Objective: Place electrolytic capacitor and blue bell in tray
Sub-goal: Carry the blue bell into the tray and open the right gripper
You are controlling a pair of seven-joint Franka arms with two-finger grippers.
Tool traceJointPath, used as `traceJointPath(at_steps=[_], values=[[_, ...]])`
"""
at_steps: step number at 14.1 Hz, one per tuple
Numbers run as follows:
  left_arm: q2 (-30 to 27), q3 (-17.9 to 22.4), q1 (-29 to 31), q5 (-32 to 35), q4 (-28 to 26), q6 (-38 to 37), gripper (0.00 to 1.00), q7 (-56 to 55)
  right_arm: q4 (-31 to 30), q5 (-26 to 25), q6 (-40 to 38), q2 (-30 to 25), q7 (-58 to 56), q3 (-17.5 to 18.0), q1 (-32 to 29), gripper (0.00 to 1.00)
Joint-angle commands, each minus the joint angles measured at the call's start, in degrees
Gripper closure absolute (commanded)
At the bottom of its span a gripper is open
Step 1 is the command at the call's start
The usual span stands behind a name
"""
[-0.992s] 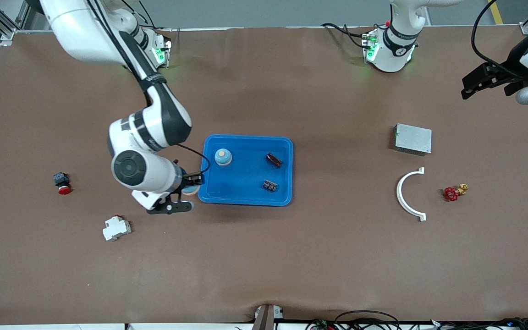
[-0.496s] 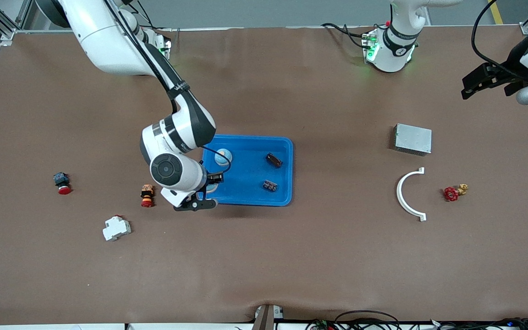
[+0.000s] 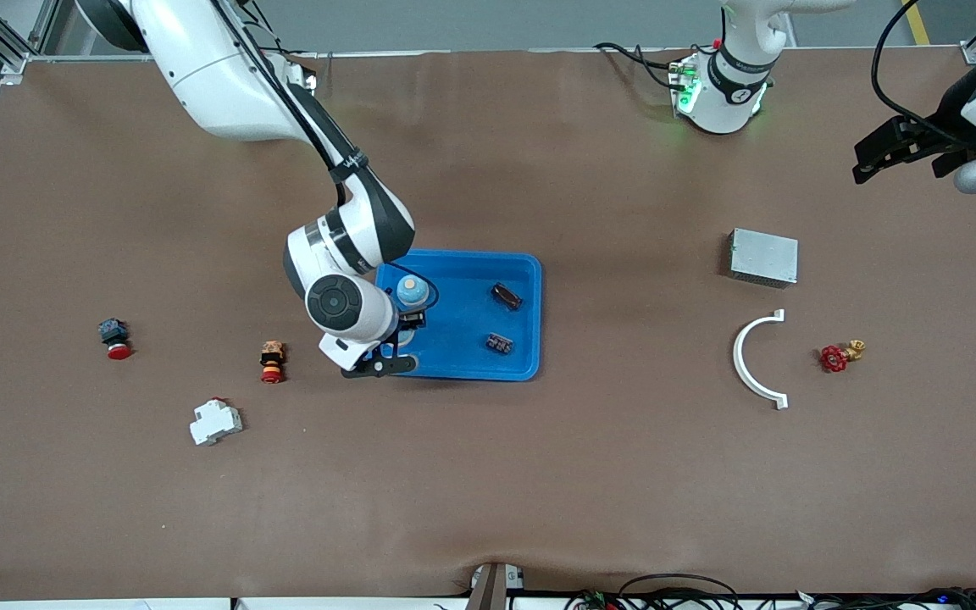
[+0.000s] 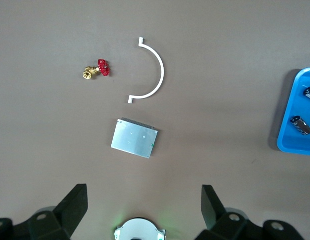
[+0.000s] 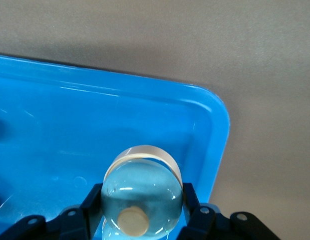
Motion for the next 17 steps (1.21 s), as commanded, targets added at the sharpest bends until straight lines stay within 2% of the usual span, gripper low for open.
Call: traceJointPath(at_steps=[1, 4, 9, 12, 13, 14, 15, 16, 17], values=[[-1.54, 0.05, 0.4, -1.03, -1.11, 0.04, 0.0, 0.98, -1.86, 1.19, 1.6, -0.64, 0.58, -0.43, 0.37, 0.97], [-1.54, 0.05, 0.4, -1.03, -1.2, 0.04, 0.0, 0.98, -3.35, 1.19, 5.28, -0.03, 0.58, -0.43, 0.45, 0.97], [-1.54, 0.05, 0.4, -1.03, -1.11, 0.04, 0.0, 0.98, -3.35, 1.19, 6.97, 1.12, 0.67, -0.43, 0.81, 0.97], [-1.37, 0.05, 0.4, -1.03, -1.02, 0.04, 0.0, 0.98, -3.27, 1.19, 7.23, 1.29, 0.67, -0.43, 0.81, 0.87], [-1.37, 0.05, 0.4, -1.03, -1.02, 0.13, 0.0, 0.98, -3.18, 1.19, 7.06, 1.29, 0.67, -0.43, 0.72, 0.74], [-1.28, 0.05, 0.31, -1.03, -0.93, 0.04, 0.0, 1.07, -3.09, 1.19, 7.06, 1.29, 0.67, -0.43, 0.46, 0.56], [-1.19, 0.05, 0.31, -1.03, -0.85, 0.04, 0.0, 1.33, -3.09, 1.19, 6.88, 1.21, 0.67, -0.43, 0.45, 0.25], [-1.1, 0.05, 0.31, -1.03, -0.76, 0.04, 0.0, 1.33, -3.09, 1.19, 6.71, 1.03, 0.67, -0.43, 0.45, 0.0], [-1.02, 0.05, 0.31, -1.03, -0.67, 0.04, 0.0, 1.33, -3.0, 1.19, 6.36, 0.94, 0.67, -0.43, 0.54, 0.0]])
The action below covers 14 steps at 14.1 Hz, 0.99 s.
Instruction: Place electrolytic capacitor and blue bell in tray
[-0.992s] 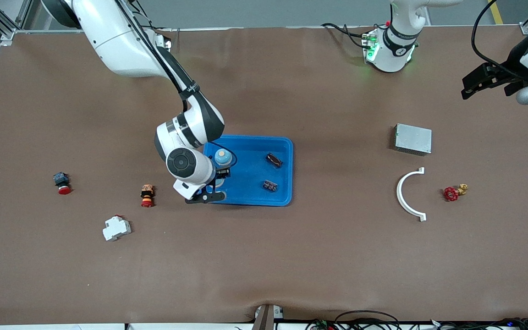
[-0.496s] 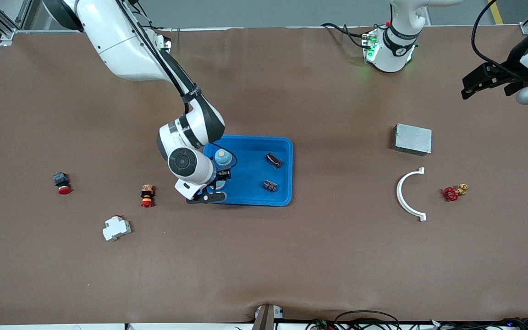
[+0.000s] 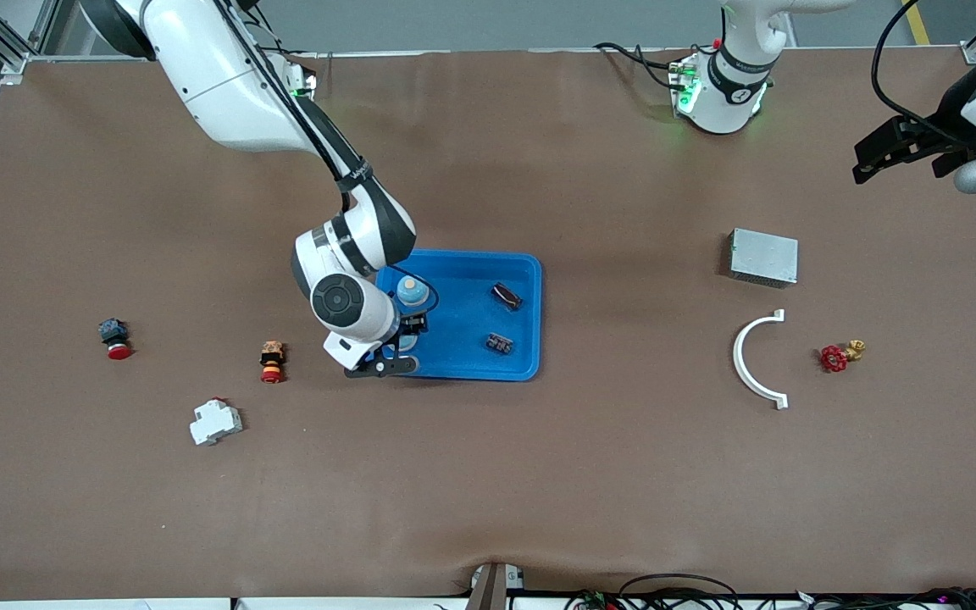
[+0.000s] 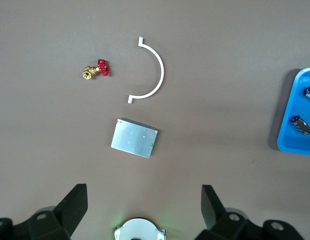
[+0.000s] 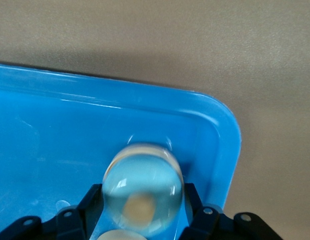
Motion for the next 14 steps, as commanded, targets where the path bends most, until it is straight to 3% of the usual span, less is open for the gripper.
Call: traceJointPath(at_steps=[1, 8, 11, 14], values=[[-1.01, 0.05, 0.31, -1.03, -0.67, 0.04, 0.0, 1.28, 0.16, 1.08, -0.68, -0.84, 0.63, -0.27, 0.57, 0.0], [-1.01, -0.13, 0.22, -1.03, -0.41, 0.04, 0.0, 1.02, 1.92, 0.2, -22.44, -13.66, 2.74, -0.89, -2.05, 0.0], [-1.28, -0.13, 0.31, -1.03, -0.41, 0.04, 0.0, 1.02, 1.57, 0.11, -31.41, -19.99, -1.37, -0.89, -6.44, 0.0], [-1.37, -0.13, 0.31, -1.03, -0.41, -0.05, 0.0, 1.11, 1.57, -0.06, -39.77, -26.58, -10.5, -0.89, -14.52, 0.0]])
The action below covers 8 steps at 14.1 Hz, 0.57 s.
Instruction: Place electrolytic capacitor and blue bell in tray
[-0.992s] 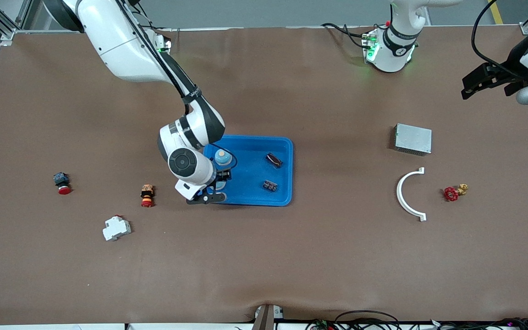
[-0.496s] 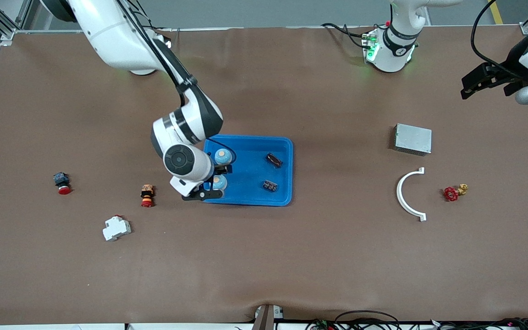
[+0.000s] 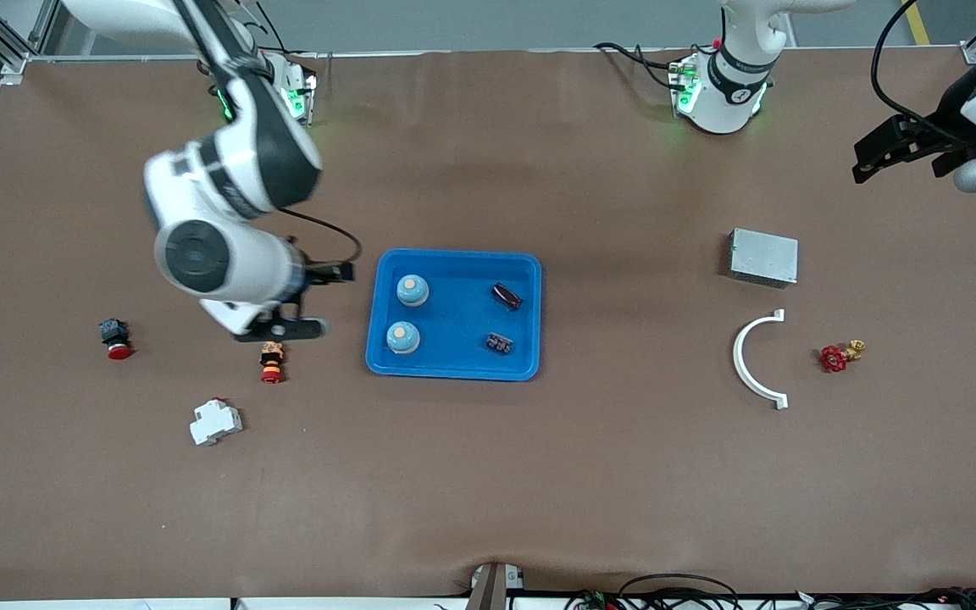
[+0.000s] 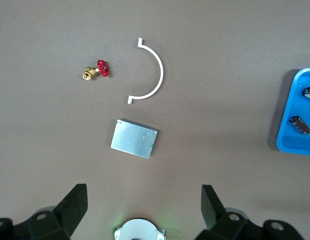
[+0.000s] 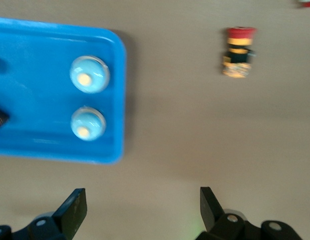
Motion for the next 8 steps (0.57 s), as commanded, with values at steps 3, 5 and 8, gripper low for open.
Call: traceJointPath(at_steps=[3, 5, 8], values=[[-1.38, 0.12, 0.36, -1.03, -0.54, -0.07, 0.0, 1.1, -2.03, -2.89, -6.09, -8.52, -9.48, 0.81, -11.99, 0.0], [-1.46, 0.12, 0.45, -1.12, -0.54, -0.25, 0.0, 1.1, -1.77, -4.31, -6.19, -9.93, -10.18, 0.9, -15.41, 0.0], [-1.47, 0.21, 0.45, -1.12, -0.54, -0.33, 0.0, 1.19, 0.51, -5.45, -5.92, -10.64, -12.03, 0.81, -18.23, 0.0]])
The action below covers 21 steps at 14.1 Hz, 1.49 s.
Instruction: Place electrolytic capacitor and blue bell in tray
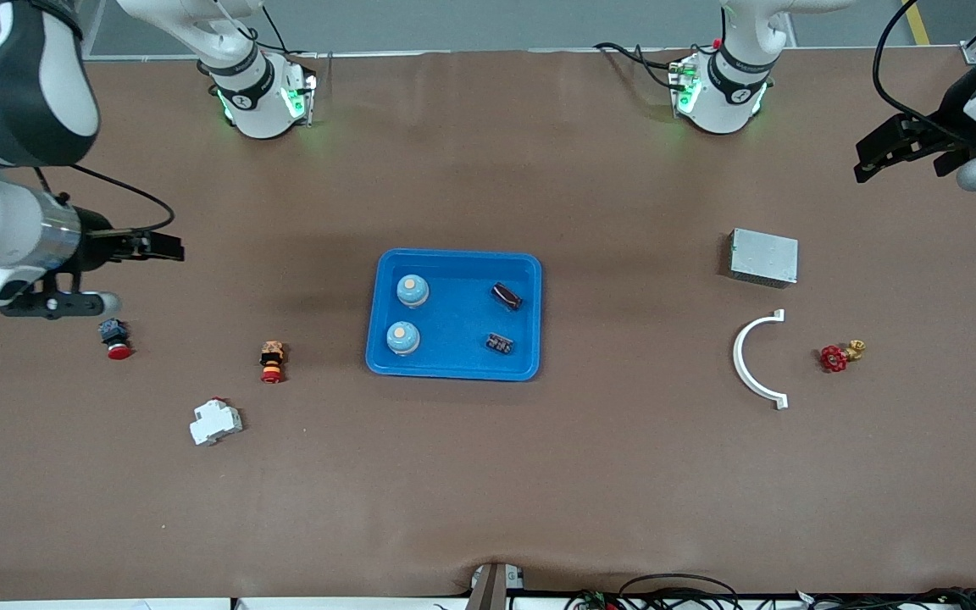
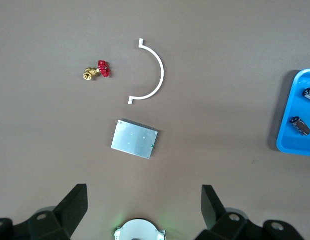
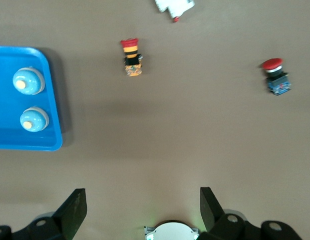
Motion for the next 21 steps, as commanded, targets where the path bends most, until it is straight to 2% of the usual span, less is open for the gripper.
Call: traceJointPath(at_steps=[1, 3, 8, 11, 13, 14, 18, 21], values=[[-1.39, 0.1, 0.4, -1.12, -0.57, -0.33, 0.0, 1.1, 1.99, -2.75, 0.09, -1.47, -0.77, 1.11, -2.11, 0.0], [-1.39, 0.1, 0.4, -1.12, -0.57, -0.33, 0.0, 1.19, 3.76, -4.25, 0.7, -1.56, -0.77, 0.94, -2.55, 0.0], [-1.3, 0.1, 0.31, -1.73, -0.57, -0.25, 0.0, 1.19, 3.51, -3.29, 1.58, -3.57, -0.95, 0.67, -5.36, 0.0], [-1.21, 0.1, 0.31, -1.91, -0.48, -0.25, 0.0, 1.19, 0.0, -2.85, 3.5, -6.12, -2.78, 0.67, -5.89, 0.0], [-1.03, 0.1, 0.31, -1.91, -0.13, -0.25, 0.0, 1.19, -7.27, -1.8, 10.6, -10.76, -3.41, 0.67, -6.68, 0.0], [-0.86, 0.19, 0.4, -1.91, 0.04, -0.25, 0.0, 1.28, -8.7, -1.79, 11.07, -11.74, -3.41, 0.67, -6.77, 0.0], [-0.6, 0.19, 0.49, -1.91, 1.01, -0.25, 0.0, 1.19, -7.4, -1.44, 6.87, -11.67, -3.41, 0.68, -6.86, 0.0], [-0.16, 0.19, 0.4, -1.82, 1.89, -0.33, 0.0, 1.01, -5.65, -1.35, 7.29, -11.23, -3.32, 0.59, -7.12, 0.0]])
